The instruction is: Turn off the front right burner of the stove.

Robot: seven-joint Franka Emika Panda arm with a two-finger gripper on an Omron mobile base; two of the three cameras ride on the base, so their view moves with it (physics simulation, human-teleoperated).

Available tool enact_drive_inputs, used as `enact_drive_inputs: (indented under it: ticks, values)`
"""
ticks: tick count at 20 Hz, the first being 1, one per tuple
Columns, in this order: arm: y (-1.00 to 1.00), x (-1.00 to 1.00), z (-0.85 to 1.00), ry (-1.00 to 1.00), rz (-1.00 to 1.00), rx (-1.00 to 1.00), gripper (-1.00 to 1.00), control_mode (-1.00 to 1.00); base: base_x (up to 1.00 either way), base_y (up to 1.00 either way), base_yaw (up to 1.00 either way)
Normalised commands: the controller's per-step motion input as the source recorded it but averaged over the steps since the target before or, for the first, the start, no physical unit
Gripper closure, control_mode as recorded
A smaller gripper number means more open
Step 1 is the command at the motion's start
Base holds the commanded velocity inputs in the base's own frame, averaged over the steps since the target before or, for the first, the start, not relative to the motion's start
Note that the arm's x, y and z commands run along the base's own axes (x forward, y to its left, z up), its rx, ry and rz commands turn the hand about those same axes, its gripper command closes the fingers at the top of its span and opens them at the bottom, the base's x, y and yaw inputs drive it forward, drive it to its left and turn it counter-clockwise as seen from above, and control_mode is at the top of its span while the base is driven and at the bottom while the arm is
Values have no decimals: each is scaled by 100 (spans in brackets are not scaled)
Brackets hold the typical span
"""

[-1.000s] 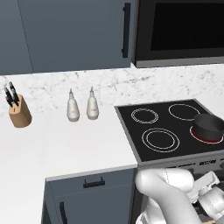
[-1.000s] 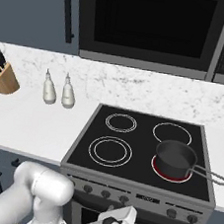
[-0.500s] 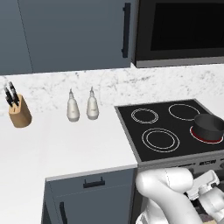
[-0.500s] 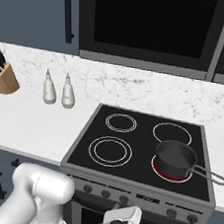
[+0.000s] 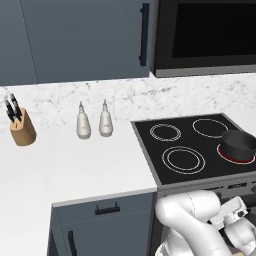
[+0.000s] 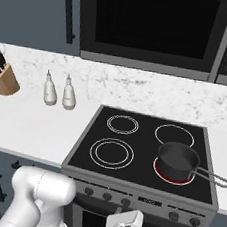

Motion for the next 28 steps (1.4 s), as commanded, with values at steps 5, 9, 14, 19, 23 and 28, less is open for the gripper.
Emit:
enact_drive_inputs:
  ticks: [5, 9, 14, 19, 23, 28]
  values:
    - [0, 22, -1, -6, 0, 0, -100, -100, 0, 0, 0]
    - [0, 1, 18, -13, 0, 0, -100, -100, 0, 0, 0]
    - [3, 0, 26, -11, 0, 0, -100, -100, 0, 0, 0]
    - [6, 0, 26, -1, 4, -1, -100, -100, 0, 0, 0]
    - [0, 0, 6, 0, 3, 0, -100, -100, 0, 0, 0]
    - [2, 0, 0, 0, 0, 0, -100, -100, 0, 0, 0]
